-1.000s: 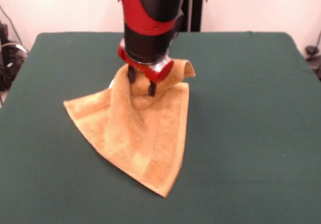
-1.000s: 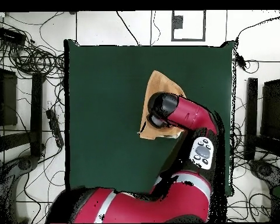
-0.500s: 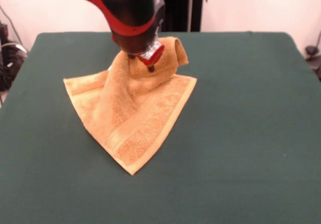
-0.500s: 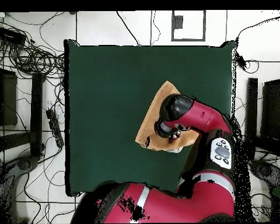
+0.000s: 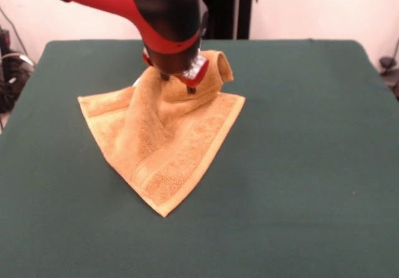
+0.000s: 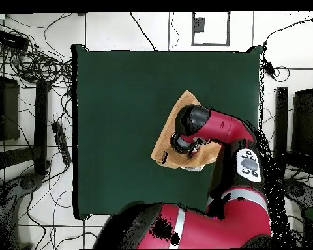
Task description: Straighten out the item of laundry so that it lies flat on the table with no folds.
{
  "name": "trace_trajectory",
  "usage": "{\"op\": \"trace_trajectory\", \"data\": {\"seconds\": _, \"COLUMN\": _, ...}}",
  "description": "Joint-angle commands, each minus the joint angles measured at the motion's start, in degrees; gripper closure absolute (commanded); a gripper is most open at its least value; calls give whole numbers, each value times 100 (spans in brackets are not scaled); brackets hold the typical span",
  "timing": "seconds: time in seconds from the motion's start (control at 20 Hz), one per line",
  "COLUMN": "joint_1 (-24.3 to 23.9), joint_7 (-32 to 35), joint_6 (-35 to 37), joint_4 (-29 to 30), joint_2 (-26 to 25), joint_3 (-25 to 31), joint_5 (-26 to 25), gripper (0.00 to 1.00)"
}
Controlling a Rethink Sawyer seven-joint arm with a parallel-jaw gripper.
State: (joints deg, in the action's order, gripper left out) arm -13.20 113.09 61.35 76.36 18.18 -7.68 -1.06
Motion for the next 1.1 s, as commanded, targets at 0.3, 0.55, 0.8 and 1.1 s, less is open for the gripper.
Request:
{"op": "trace_trajectory", "data": {"seconds": 0.3, "joint_1": -88, "joint_7": -2273, "joint_6": 1177, "joint_4": -539, "joint_2": 506, "joint_3": 1334, "joint_5": -1066, "gripper": 0}}
{"op": "trace_trajectory", "data": {"seconds": 0.55, "joint_1": -150, "joint_7": -2273, "joint_6": 2426, "joint_4": -784, "joint_2": 653, "joint_3": 1435, "joint_5": -1232, "gripper": 0}}
{"op": "trace_trajectory", "data": {"seconds": 0.8, "joint_1": -230, "joint_7": -2401, "joint_6": 3196, "joint_4": -1457, "joint_2": 434, "joint_3": 1650, "joint_5": -1402, "gripper": 0}}
{"op": "trace_trajectory", "data": {"seconds": 1.1, "joint_1": -400, "joint_7": -1048, "joint_6": -824, "joint_4": -715, "joint_2": 524, "joint_3": 2057, "joint_5": -1089, "gripper": 0}}
